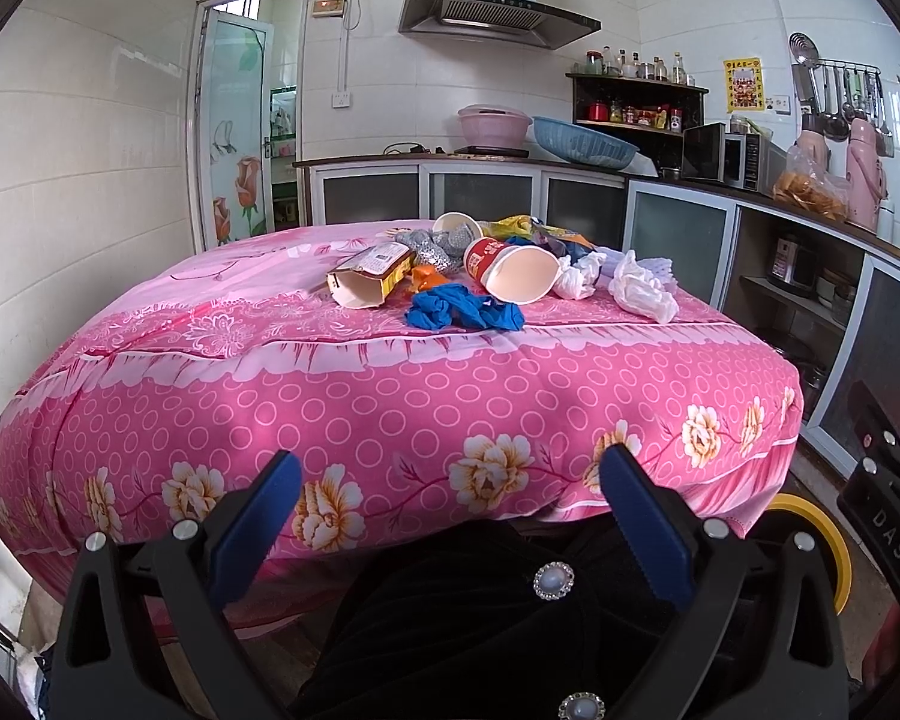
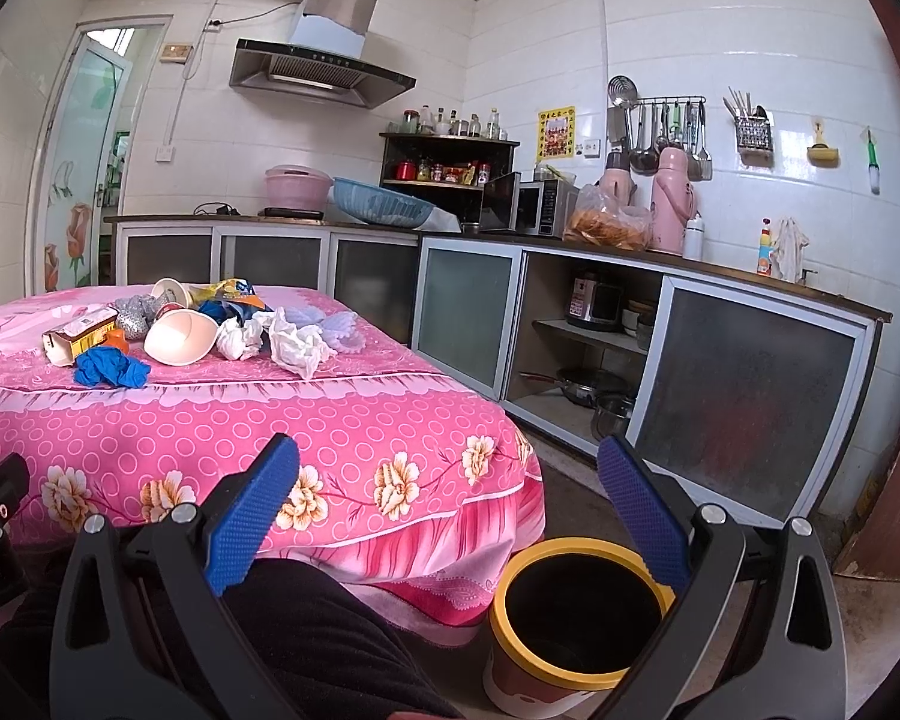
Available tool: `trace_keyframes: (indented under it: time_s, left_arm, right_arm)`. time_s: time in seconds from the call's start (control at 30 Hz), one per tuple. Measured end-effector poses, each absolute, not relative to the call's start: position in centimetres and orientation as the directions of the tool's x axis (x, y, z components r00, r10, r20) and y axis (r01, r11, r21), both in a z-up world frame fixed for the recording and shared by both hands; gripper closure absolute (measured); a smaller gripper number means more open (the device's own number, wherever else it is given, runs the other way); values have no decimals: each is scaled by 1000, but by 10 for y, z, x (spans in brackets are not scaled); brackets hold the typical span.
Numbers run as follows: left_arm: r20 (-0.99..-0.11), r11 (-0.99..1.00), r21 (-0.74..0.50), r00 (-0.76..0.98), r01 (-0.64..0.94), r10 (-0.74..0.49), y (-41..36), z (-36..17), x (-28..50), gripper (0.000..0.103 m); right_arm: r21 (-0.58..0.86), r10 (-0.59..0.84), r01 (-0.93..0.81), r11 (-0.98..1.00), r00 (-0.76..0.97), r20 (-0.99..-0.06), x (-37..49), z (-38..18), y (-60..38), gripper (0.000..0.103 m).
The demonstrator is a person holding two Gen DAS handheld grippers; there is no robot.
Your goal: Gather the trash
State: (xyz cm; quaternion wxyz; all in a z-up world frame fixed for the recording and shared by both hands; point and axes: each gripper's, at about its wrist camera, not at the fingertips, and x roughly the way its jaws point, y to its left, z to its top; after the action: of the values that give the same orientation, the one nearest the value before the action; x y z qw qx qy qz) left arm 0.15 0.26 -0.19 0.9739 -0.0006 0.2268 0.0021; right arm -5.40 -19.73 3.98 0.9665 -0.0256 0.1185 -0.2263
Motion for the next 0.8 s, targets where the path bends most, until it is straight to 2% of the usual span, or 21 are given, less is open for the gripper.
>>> trace_keyframes:
  time_s: [0.8]
  left_arm:
    - [-443,1000,-1,896,-4,3,2,-5,3,7]
  right_arm:
    - [-102,-443,431,896,867,-227,-47,34,-197,8]
